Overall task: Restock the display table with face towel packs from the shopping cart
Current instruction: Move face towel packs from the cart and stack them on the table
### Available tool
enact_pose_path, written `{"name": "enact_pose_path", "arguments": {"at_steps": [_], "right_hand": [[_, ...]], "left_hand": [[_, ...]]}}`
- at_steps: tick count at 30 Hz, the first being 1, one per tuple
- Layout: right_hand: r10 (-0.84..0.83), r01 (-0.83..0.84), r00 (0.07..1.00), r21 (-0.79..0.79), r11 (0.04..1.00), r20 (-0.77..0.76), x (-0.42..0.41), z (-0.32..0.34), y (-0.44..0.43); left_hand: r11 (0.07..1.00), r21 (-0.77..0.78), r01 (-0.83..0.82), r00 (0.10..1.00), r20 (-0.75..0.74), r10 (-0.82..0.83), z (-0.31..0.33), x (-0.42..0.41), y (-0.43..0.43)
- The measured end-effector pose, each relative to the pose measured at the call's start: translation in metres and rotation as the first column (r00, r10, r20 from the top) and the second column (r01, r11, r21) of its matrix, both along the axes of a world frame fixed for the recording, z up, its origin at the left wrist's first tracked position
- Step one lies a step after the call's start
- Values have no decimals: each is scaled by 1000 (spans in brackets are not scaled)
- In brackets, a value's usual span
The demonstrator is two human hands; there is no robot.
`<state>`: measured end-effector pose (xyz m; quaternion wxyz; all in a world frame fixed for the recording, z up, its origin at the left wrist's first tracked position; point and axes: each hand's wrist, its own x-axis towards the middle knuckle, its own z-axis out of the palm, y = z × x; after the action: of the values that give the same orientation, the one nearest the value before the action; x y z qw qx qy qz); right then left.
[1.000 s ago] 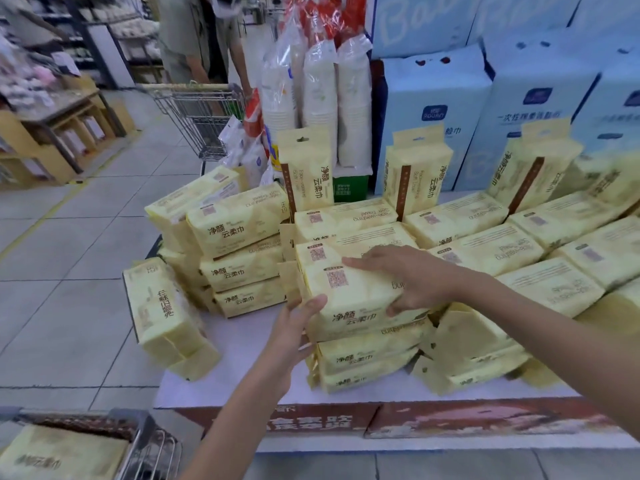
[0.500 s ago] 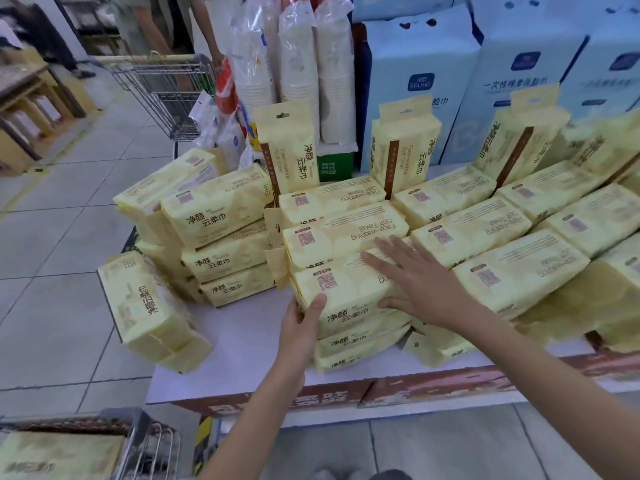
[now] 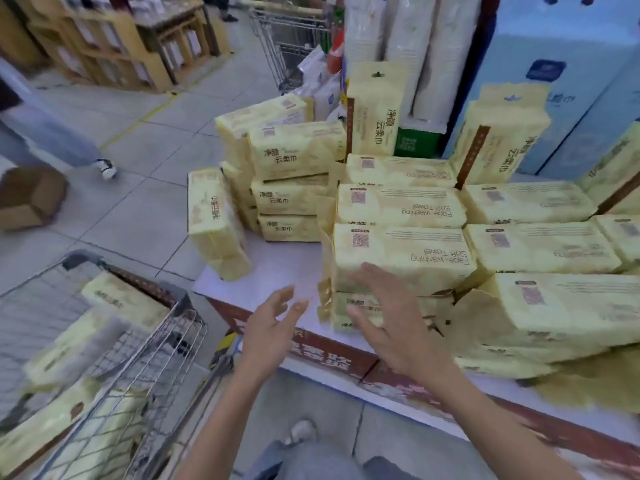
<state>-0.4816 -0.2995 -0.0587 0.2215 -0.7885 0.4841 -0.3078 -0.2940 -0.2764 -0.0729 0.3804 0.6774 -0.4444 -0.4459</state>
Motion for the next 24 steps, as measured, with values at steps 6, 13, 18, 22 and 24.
{"name": "enact_pose_path", "arguments": {"at_steps": [6, 13, 18, 22, 24], "right_hand": [[287, -281, 958, 187, 942, -5, 12, -45, 48], [451, -395, 892, 547, 738, 36, 21, -98, 96], [574, -444, 819, 635, 631, 3, 45, -111, 114], [669, -507, 742, 629, 590, -29, 87, -118, 113], [696, -540, 718, 618, 571, -16, 116, -119, 110]], "left_hand": [[939, 82, -334, 943, 18, 334, -30, 10, 107], [717, 185, -672, 737, 70, 672, -57, 0, 223], [539, 221, -812, 561, 47, 826, -64, -2, 269], [416, 246, -875, 439, 44, 897, -68, 13, 285], [389, 260, -884, 415, 52, 908, -72, 26, 290]]}}
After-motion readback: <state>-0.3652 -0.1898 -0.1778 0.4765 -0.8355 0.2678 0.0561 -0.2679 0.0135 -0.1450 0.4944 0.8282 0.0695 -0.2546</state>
